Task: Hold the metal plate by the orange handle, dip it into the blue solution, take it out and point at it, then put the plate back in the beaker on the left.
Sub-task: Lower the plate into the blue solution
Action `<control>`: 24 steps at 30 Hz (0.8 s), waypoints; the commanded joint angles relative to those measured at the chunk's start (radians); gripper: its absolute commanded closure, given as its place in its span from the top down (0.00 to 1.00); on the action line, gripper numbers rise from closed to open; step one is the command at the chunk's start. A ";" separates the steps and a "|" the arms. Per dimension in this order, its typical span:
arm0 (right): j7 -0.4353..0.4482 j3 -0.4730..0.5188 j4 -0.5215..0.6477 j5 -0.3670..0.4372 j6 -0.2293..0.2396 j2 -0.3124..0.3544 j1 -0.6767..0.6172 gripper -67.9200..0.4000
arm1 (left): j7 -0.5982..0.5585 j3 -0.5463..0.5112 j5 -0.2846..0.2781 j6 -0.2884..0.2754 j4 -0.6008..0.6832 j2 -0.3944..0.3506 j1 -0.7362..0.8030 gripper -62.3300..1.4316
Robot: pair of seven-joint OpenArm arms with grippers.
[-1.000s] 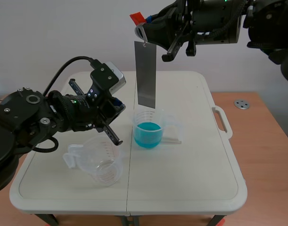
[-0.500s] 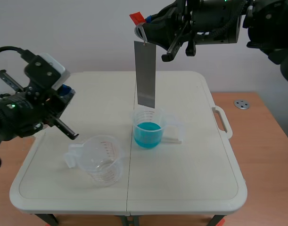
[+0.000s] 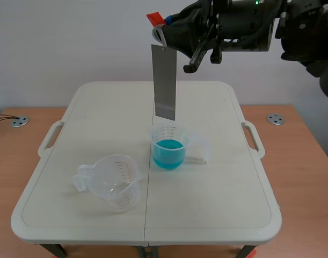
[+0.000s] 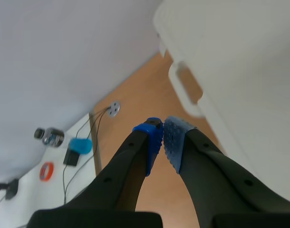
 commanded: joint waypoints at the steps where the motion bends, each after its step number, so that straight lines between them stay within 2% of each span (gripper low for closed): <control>1: 0.031 0.008 0.003 0.005 0.006 -0.003 0.019 0.02 | -0.020 -0.029 0.000 0.011 0.000 0.008 0.048 0.12; 6: 0.066 0.008 -0.048 -0.029 0.006 -0.017 0.013 0.02 | -0.032 -0.109 -0.014 0.026 -0.007 0.011 0.225 0.12; 11: 0.113 -0.013 -0.111 -0.078 0.006 -0.040 0.013 0.02 | -0.037 -0.112 -0.018 0.010 -0.039 0.017 0.360 0.12; 20: 0.195 -0.078 -0.186 -0.122 0.006 -0.053 0.013 0.02 | -0.084 -0.035 -0.017 -0.162 -0.160 0.049 0.430 0.12; 24: 0.229 -0.104 -0.220 -0.143 0.006 -0.058 0.013 0.02 | -0.121 0.040 -0.016 -0.199 -0.212 0.049 0.430 0.12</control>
